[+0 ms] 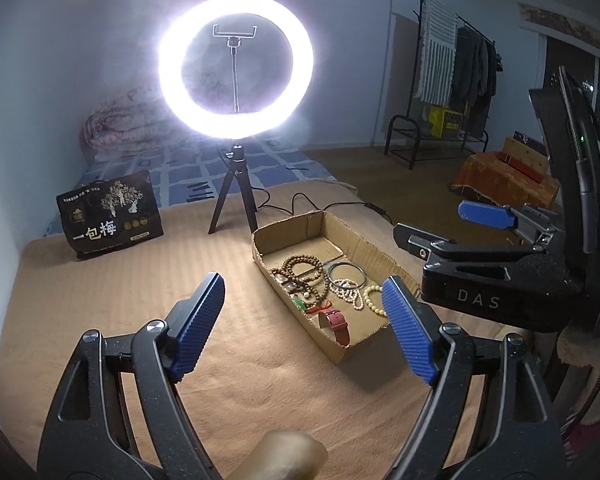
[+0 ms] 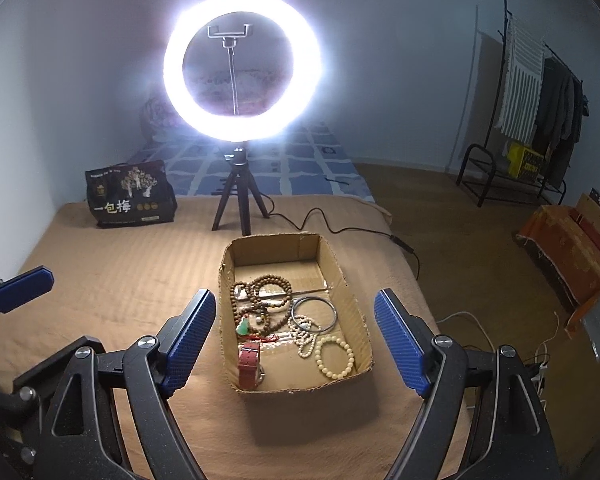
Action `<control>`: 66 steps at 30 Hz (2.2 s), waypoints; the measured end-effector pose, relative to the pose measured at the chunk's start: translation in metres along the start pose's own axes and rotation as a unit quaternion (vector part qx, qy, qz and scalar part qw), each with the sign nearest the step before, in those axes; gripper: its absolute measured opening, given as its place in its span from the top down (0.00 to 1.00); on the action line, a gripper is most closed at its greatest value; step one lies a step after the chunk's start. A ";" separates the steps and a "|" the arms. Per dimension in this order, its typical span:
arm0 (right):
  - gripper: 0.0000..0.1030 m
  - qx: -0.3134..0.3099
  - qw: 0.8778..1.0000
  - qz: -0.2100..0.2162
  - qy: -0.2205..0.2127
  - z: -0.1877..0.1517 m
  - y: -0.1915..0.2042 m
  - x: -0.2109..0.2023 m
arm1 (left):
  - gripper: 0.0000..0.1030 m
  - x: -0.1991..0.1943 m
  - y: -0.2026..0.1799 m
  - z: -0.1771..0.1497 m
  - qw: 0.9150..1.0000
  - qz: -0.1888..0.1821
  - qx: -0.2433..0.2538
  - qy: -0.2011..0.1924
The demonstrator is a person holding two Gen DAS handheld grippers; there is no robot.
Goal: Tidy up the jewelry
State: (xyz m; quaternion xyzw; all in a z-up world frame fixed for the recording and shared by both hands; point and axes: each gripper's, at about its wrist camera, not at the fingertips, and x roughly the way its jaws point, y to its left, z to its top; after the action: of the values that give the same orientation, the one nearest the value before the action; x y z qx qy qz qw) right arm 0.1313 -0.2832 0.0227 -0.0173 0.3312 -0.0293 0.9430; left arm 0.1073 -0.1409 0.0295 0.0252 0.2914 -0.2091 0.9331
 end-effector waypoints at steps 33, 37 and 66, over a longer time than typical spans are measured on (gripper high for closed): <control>0.20 0.001 1.000 0.001 -0.012 -0.001 0.004 -0.007 | 0.02 -0.006 0.001 -0.005 1.000 0.030 -0.002 -0.001; 0.20 0.000 1.000 0.000 -0.011 -0.001 0.005 -0.007 | 0.02 -0.006 0.001 -0.005 1.000 0.030 -0.003 -0.001; 0.20 0.000 1.000 0.002 -0.004 -0.004 0.006 -0.004 | 0.01 -0.005 0.007 -0.004 0.998 0.058 -0.020 0.002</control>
State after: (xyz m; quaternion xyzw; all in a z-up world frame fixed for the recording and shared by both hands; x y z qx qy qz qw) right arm 0.1260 -0.2772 0.0216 -0.0164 0.3270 -0.0275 0.9445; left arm 0.1044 -0.1324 0.0283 0.0236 0.2955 -0.1486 0.9434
